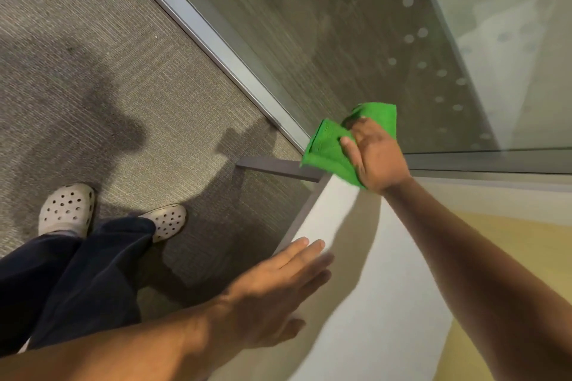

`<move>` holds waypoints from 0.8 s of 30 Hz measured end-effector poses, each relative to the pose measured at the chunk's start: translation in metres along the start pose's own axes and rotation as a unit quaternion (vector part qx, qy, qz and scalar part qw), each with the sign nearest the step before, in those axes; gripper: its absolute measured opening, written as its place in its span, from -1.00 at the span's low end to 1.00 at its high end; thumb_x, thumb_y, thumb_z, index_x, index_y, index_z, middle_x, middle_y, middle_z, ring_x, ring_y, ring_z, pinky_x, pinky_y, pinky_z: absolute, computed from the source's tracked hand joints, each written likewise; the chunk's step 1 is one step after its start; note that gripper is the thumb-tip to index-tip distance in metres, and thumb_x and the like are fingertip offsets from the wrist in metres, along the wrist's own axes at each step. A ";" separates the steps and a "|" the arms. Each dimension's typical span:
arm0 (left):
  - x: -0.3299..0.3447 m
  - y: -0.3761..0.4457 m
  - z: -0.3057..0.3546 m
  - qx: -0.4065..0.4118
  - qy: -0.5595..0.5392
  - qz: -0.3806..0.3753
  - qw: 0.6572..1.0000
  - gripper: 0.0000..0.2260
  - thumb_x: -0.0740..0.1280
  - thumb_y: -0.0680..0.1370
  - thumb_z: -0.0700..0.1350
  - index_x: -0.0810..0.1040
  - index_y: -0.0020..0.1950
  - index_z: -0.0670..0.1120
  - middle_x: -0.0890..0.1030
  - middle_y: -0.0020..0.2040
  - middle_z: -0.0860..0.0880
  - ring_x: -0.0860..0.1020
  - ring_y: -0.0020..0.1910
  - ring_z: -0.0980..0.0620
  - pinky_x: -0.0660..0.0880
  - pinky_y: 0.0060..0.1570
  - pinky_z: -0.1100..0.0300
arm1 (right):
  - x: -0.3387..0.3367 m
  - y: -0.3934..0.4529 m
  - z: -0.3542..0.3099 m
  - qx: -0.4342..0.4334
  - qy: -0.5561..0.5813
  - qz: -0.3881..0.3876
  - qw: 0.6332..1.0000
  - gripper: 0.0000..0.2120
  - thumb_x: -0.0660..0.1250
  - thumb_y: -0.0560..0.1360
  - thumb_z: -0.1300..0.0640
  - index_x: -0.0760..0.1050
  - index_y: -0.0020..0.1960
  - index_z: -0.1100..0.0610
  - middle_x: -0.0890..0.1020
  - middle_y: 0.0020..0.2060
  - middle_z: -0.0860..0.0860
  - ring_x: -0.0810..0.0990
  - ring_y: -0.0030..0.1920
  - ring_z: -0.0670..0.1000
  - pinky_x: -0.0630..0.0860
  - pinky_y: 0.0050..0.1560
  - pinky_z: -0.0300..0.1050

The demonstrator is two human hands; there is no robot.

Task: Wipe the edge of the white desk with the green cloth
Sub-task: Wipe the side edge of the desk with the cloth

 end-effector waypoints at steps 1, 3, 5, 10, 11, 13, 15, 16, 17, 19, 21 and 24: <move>0.001 -0.001 0.000 -0.001 0.011 -0.004 1.000 -0.23 0.27 0.58 0.30 0.29 0.66 -0.15 0.15 0.68 -0.22 0.01 0.69 -0.26 -0.08 0.66 -0.18 | -0.001 0.005 0.007 0.037 0.020 0.014 0.999 -0.43 0.00 0.73 -0.08 0.59 0.12 0.35 0.65 0.06 0.30 0.61 0.18 0.34 0.54 0.25 0.15; -0.001 -0.001 0.000 -0.006 0.004 0.007 1.000 -0.23 0.30 0.56 0.30 0.33 0.64 -0.14 0.17 0.67 -0.20 0.05 0.68 -0.25 -0.06 0.66 -0.16 | -0.004 0.006 0.008 0.066 0.050 0.050 0.995 -0.46 -0.01 0.73 -0.05 0.58 0.04 0.33 0.63 0.02 0.27 0.60 0.13 0.32 0.51 0.26 0.13; -0.005 -0.001 -0.001 -0.004 -0.015 0.025 1.000 -0.24 0.33 0.54 0.27 0.36 0.61 -0.15 0.23 0.66 -0.16 0.10 0.69 -0.23 -0.04 0.68 -0.13 | -0.003 -0.007 -0.005 0.043 0.061 0.064 0.995 -0.53 0.07 0.74 0.02 0.59 0.18 0.37 0.64 0.17 0.29 0.58 0.29 0.29 0.42 0.49 0.14; -0.007 -0.003 -0.001 0.002 -0.014 0.007 1.000 -0.26 0.29 0.56 0.23 0.31 0.64 -0.15 0.22 0.70 -0.16 0.09 0.70 -0.24 0.02 0.64 -0.19 | 0.018 -0.062 -0.062 -0.139 0.051 0.031 0.989 -0.48 0.06 0.74 -0.03 0.53 0.40 0.34 0.63 0.30 0.25 0.50 0.47 0.22 0.14 0.69 0.12; -0.007 -0.003 -0.001 0.001 -0.014 -0.003 1.000 -0.25 0.29 0.56 0.22 0.29 0.65 -0.15 0.21 0.70 -0.17 0.08 0.70 -0.24 0.01 0.64 -0.20 | 0.022 -0.065 -0.063 -0.156 0.054 0.025 0.986 -0.46 0.03 0.74 -0.06 0.52 0.42 0.31 0.62 0.32 0.23 0.49 0.49 0.22 0.13 0.69 0.16; -0.007 -0.002 -0.001 0.000 -0.014 -0.005 1.000 -0.25 0.28 0.57 0.21 0.25 0.67 -0.15 0.17 0.71 -0.17 0.04 0.71 -0.24 -0.05 0.65 -0.20 | 0.026 -0.061 -0.056 -0.151 0.057 0.016 0.987 -0.41 0.00 0.73 -0.14 0.49 0.48 0.24 0.57 0.40 0.18 0.42 0.54 0.18 0.07 0.69 0.20; -0.007 0.000 -0.001 0.007 -0.021 0.003 1.000 -0.25 0.27 0.60 0.20 0.18 0.69 -0.14 0.11 0.73 -0.17 -0.04 0.71 -0.24 -0.16 0.65 -0.18 | 0.025 -0.051 -0.042 -0.112 0.066 0.024 0.991 -0.40 0.02 0.70 -0.22 0.48 0.48 0.16 0.53 0.44 0.13 0.37 0.58 0.13 0.00 0.69 0.23; -0.006 0.001 -0.001 0.011 -0.024 0.004 1.000 -0.24 0.26 0.61 0.19 0.14 0.71 -0.14 0.07 0.74 -0.16 -0.09 0.72 -0.23 -0.23 0.64 -0.17 | 0.022 -0.045 -0.034 -0.082 0.074 0.035 0.993 -0.42 0.04 0.70 -0.24 0.50 0.45 0.13 0.53 0.42 0.12 0.36 0.58 0.12 0.01 0.68 0.24; -0.005 0.001 0.000 0.012 -0.025 0.003 1.000 -0.24 0.24 0.62 0.19 0.11 0.71 -0.13 0.04 0.74 -0.16 -0.13 0.72 -0.22 -0.29 0.63 -0.15 | 0.020 -0.040 -0.026 -0.047 0.082 0.048 0.994 -0.45 0.07 0.69 -0.25 0.51 0.41 0.12 0.53 0.40 0.10 0.36 0.58 0.12 0.04 0.67 0.23; -0.004 0.003 0.002 0.009 -0.024 -0.003 1.000 -0.23 0.21 0.63 0.20 0.05 0.72 -0.13 -0.02 0.75 -0.16 -0.20 0.71 -0.21 -0.37 0.61 -0.12 | 0.014 -0.029 -0.016 0.016 0.088 0.083 0.992 -0.52 0.16 0.66 -0.24 0.55 0.30 0.11 0.54 0.35 0.09 0.39 0.53 0.13 0.17 0.58 0.16; -0.002 0.004 0.004 0.008 -0.018 -0.009 1.000 -0.24 0.17 0.65 0.22 0.00 0.73 -0.13 -0.06 0.75 -0.15 -0.25 0.70 -0.20 -0.44 0.60 -0.11 | 0.011 -0.020 -0.007 0.107 0.101 0.107 0.983 -0.53 0.21 0.60 -0.24 0.56 0.27 0.09 0.55 0.32 0.07 0.47 0.43 0.14 0.34 0.43 0.11; -0.001 0.003 0.005 0.012 0.007 -0.017 1.000 -0.25 0.10 0.67 0.26 -0.03 0.73 -0.12 -0.10 0.75 -0.15 -0.30 0.69 -0.20 -0.52 0.56 -0.11 | 0.014 -0.016 0.009 0.306 0.170 0.082 0.933 -0.36 0.12 0.47 -0.30 0.48 0.39 0.06 0.58 0.29 0.13 0.54 0.30 0.24 0.41 0.30 0.14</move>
Point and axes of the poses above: each hand's wrist, its own y-axis towards the middle knuckle, its own x-axis out of the palm, z = x × y, the point moved 7 cm from there along y, towards the middle knuckle
